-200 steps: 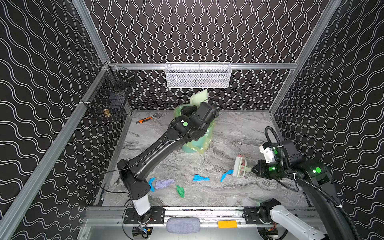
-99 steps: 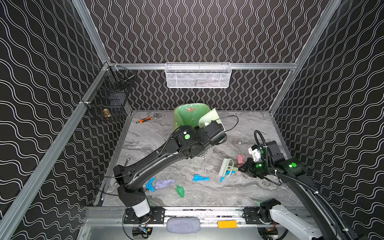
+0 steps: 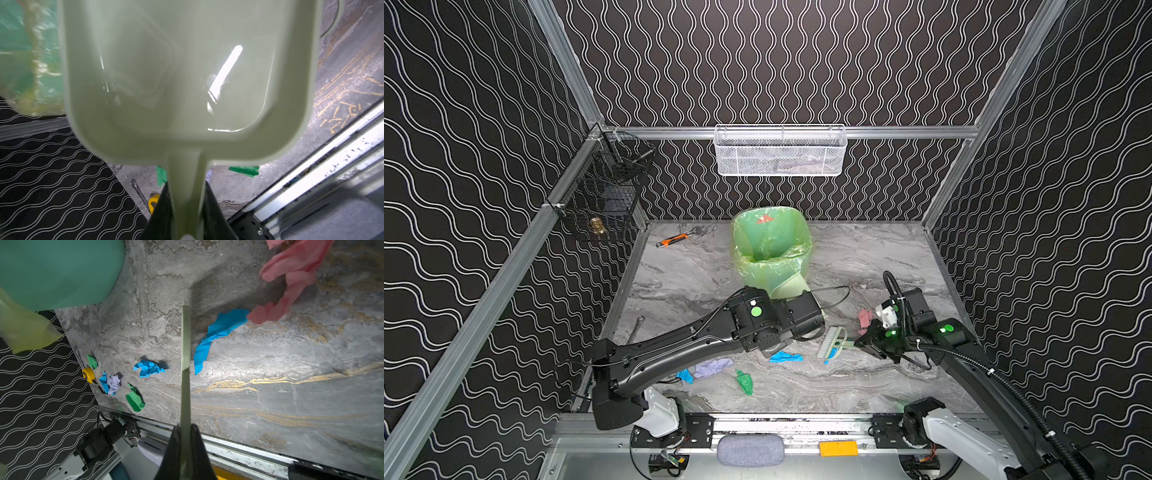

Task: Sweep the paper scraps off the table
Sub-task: 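Lower the empty dustpan near the scraps closest to the robot with the left gripper, then sweep the blue scraps toward the dustpan with the right gripper's brush while left holds it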

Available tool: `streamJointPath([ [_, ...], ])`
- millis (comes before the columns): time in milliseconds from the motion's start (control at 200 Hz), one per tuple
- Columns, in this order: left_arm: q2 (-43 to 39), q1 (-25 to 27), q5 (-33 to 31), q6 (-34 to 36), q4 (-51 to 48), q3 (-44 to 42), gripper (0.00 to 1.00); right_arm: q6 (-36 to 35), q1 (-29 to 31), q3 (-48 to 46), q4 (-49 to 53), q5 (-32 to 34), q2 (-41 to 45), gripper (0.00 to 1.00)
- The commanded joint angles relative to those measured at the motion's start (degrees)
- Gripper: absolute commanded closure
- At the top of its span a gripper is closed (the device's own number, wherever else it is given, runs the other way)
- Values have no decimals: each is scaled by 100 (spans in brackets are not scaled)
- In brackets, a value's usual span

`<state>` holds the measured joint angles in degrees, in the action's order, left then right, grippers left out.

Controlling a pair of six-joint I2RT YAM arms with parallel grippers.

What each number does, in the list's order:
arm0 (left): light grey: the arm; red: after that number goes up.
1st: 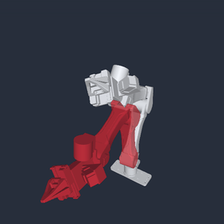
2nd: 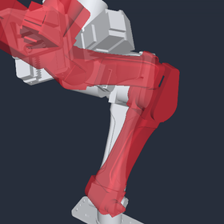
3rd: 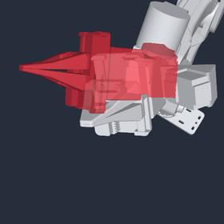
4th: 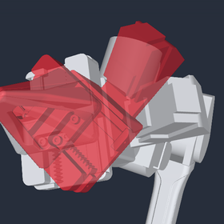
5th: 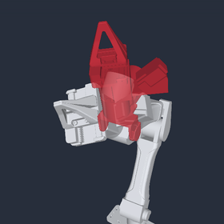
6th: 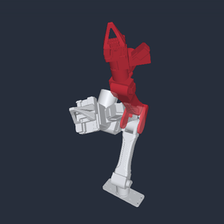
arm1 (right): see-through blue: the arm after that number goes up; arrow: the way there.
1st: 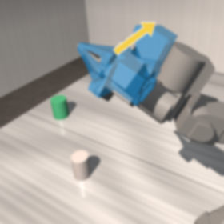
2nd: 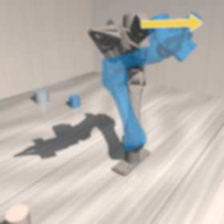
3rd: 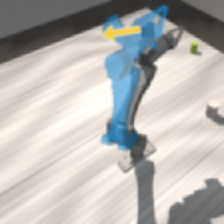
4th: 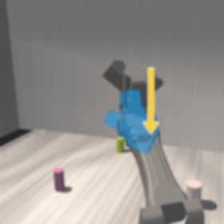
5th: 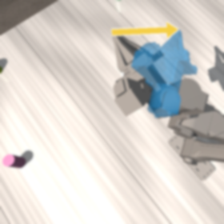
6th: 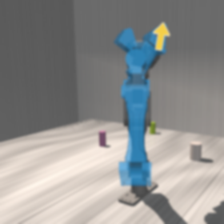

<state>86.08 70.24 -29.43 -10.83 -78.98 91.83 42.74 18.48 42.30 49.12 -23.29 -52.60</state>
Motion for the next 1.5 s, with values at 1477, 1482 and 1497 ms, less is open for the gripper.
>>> streamJointPath([
  [1477,767,951,2359,-95,2946,-2578,100,-1454,-20,1657,3413,2631,-67,100],
  [1482,773,954,2365,-91,2948,-2576,100,-1453,-20,1658,3399,2629,-80,100],
  [1497,782,943,2383,-80,2969,-2583,100,-1475,-20,1658,3375,2628,-103,100],
])
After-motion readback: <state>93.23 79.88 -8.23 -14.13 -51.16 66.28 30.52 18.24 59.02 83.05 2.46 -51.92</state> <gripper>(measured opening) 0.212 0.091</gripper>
